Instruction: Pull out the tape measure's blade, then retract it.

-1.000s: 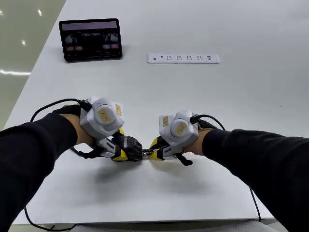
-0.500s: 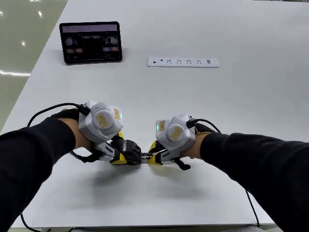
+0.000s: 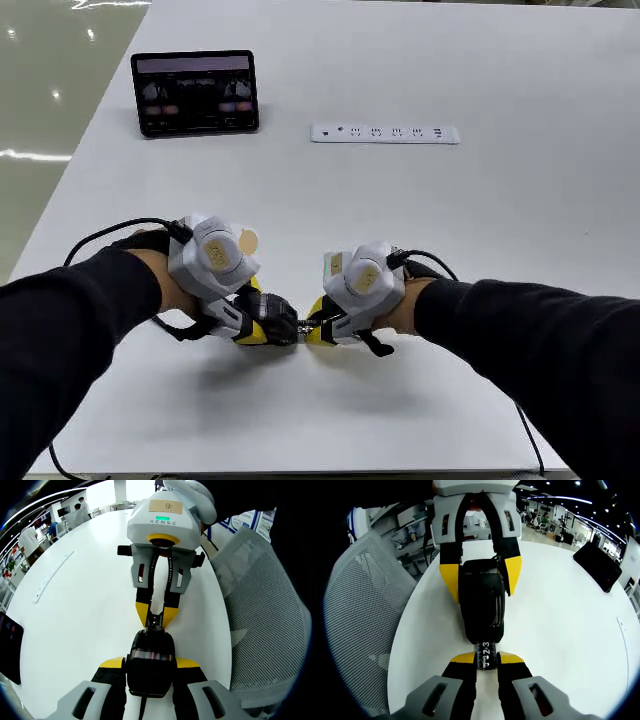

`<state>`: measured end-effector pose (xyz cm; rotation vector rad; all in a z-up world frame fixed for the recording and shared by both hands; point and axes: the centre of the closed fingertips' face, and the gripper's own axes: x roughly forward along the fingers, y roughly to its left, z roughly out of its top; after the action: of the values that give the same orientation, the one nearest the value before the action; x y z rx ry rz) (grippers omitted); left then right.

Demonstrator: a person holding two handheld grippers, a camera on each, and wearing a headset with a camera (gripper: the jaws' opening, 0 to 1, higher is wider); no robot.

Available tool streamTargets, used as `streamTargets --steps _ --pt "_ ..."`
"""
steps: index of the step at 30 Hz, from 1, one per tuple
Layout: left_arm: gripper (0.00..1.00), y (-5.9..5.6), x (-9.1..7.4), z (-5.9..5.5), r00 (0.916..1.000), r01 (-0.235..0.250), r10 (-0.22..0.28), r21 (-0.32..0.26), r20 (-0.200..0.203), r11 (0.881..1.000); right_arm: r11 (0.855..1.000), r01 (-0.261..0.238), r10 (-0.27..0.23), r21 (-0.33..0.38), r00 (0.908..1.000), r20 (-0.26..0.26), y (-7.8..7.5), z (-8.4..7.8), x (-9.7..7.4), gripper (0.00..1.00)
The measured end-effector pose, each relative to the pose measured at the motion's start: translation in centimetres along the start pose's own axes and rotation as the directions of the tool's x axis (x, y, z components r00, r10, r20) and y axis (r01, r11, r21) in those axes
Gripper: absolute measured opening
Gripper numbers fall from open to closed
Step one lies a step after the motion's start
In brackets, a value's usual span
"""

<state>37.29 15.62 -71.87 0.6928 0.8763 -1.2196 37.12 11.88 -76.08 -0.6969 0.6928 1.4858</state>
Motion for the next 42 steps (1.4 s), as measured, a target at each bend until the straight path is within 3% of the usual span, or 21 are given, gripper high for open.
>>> streamTargets --steps 6,42 --pt "0.31 -0.2 -0.1 0.0 1.0000 -0.001 0.001 0.001 0.003 1.000 1.000 0.006 -0.007 -0.013 1.0000 -0.004 -0.1 0.0 -0.1 0.11" --pt "0.31 0.0 0.0 -0.1 0.9998 -0.012 0.012 0.000 0.018 1.000 0.998 0.037 -0.036 0.060 0.9993 -0.013 -0.2 -2.6 -2.1 0.11"
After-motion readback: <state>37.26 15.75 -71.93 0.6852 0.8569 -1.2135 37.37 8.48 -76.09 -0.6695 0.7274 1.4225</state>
